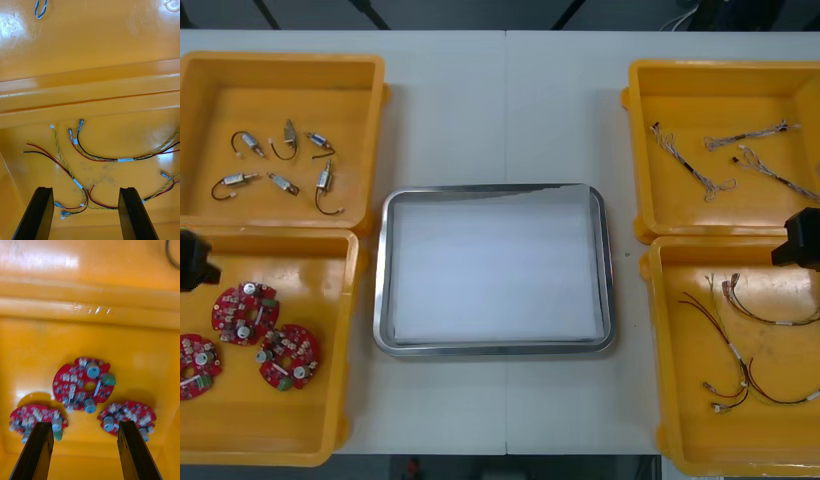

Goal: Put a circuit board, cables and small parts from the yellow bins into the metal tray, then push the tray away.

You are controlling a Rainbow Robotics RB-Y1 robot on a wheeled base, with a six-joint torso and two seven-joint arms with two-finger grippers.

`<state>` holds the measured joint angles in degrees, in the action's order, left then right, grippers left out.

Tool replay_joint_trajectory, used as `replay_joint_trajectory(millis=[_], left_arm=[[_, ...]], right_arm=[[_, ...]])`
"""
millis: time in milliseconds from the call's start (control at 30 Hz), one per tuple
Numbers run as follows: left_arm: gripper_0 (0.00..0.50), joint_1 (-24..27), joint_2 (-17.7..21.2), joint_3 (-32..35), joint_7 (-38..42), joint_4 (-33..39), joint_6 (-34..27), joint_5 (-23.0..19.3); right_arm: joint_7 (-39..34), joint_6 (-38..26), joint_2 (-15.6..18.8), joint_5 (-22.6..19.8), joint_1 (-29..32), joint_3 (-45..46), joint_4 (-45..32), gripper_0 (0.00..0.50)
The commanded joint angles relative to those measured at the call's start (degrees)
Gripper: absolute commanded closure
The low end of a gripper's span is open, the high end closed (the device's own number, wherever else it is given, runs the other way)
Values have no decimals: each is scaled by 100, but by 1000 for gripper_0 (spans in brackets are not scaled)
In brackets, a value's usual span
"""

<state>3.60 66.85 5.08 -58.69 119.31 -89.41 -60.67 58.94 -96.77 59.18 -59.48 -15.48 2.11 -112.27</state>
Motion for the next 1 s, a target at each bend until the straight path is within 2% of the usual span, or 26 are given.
replay_joint_trajectory(millis=[33,167,500,1000], left_arm=[[0,-228,100,143,-424,75,-639,-59],[0,-255,206,354,-433,75,-701,-437],[0,-325,302,837,-459,75,-833,-648],[0,-1564,294,1874,-609,92,-305,-762]], right_arm=[[733,61,471,-152,133,18,-23,0],[1357,61,603,-196,203,18,-23,0],[2991,141,779,-327,458,62,-32,0],[6648,808,779,-609,1469,677,-32,0]])
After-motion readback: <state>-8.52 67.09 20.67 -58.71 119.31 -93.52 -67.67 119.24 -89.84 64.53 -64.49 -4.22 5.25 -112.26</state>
